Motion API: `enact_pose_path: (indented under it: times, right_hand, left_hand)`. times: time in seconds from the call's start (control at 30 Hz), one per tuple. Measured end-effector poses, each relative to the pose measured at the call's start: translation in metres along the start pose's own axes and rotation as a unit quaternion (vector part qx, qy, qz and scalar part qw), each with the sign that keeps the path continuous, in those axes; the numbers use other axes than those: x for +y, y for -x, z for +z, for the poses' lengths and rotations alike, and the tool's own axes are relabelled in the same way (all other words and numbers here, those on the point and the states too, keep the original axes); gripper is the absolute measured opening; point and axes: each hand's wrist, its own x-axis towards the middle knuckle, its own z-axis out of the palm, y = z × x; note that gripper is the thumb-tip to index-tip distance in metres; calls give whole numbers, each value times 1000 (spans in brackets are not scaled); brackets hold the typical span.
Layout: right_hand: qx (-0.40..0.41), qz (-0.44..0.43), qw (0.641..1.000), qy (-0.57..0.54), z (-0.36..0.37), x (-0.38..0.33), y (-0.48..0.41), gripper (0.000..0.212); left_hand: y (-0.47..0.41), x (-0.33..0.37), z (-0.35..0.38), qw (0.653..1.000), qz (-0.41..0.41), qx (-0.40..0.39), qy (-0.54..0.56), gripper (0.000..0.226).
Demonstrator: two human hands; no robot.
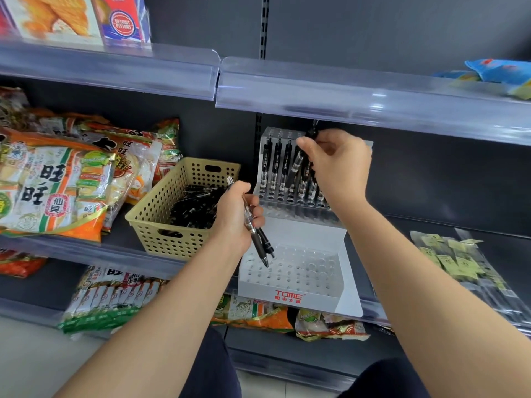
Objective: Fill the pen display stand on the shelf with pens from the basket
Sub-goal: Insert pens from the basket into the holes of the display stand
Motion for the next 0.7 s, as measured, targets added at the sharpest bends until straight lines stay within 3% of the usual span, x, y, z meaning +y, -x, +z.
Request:
enact_pose_path:
  times: [0.13,0.43,0.6,0.7]
  right_hand:
    - [5,-26,997,74,0,1,5,32]
    - [-78,-31,972,219,14,17,-3,42]
    - [-108,-19,959,260,16,16,-4,49]
    - [-119,-27,946,299,17,14,-6,57]
  left_hand:
    - [0,-1,1,1000,23,17,-3,11]
    - [5,0,0,998,58,20,-10,4]
    - [6,1,3,997,65,23,-24,25]
    - [6,2,5,997,67,24,-37,18]
